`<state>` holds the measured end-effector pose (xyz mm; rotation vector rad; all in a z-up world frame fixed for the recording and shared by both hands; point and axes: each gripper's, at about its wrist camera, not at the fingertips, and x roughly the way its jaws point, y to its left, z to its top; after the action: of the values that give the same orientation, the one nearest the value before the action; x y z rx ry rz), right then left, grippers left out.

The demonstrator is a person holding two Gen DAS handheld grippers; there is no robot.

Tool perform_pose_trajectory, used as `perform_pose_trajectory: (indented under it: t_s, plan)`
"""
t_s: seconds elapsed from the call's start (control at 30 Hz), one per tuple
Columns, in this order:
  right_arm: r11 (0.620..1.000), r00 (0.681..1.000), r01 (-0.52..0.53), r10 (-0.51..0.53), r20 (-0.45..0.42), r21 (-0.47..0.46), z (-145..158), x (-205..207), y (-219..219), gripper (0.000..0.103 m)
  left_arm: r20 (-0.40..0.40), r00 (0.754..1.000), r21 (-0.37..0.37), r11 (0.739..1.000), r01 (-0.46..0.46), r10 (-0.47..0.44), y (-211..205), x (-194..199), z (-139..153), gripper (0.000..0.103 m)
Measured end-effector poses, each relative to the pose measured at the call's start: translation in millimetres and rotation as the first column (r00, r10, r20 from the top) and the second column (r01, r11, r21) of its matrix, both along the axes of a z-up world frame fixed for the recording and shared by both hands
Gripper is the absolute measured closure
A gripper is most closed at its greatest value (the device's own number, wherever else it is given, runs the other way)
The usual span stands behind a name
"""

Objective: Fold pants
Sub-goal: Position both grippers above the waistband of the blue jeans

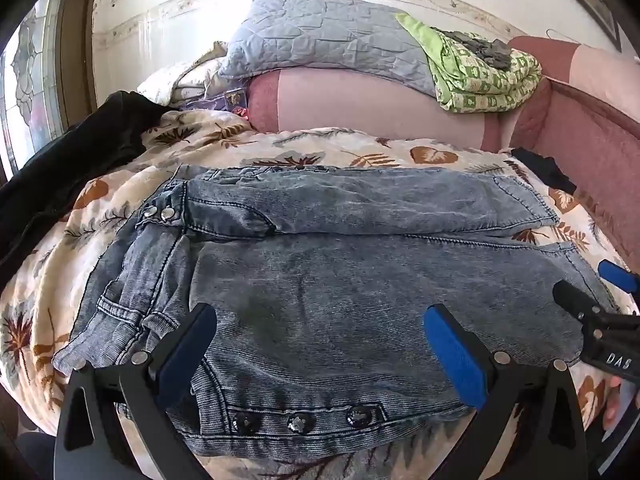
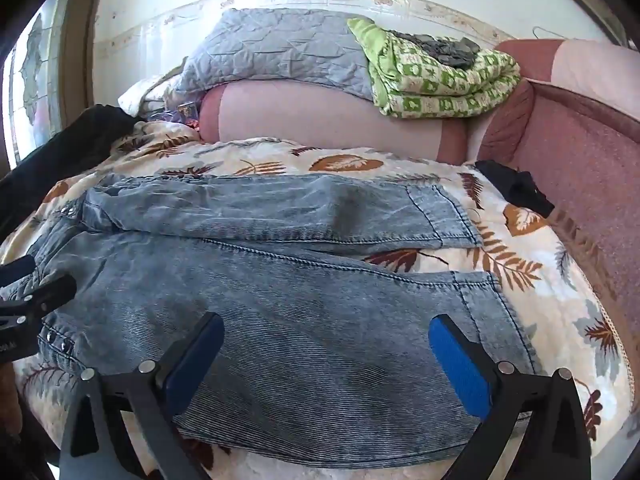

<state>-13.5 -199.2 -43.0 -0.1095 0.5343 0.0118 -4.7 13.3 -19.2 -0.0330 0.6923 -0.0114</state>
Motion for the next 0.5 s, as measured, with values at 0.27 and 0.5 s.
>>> perform_pose_trajectory:
  t_s: [0.27, 0.5]
  plan:
    - [1.000, 1.000, -0.009, 0.009, 0.025, 0.013, 6, 1, -1, 0.000, 0.009, 1.000, -0.003, 1.000, -0.012, 0.012, 4, 0, -6, 0.000]
    - [1.000, 1.000, 0.004, -0.005, 0.020, 0.030, 5, 1, -6, 0.000, 0.003, 1.000, 0.000, 1.000, -0.029, 0.029, 5, 0, -9, 0.000]
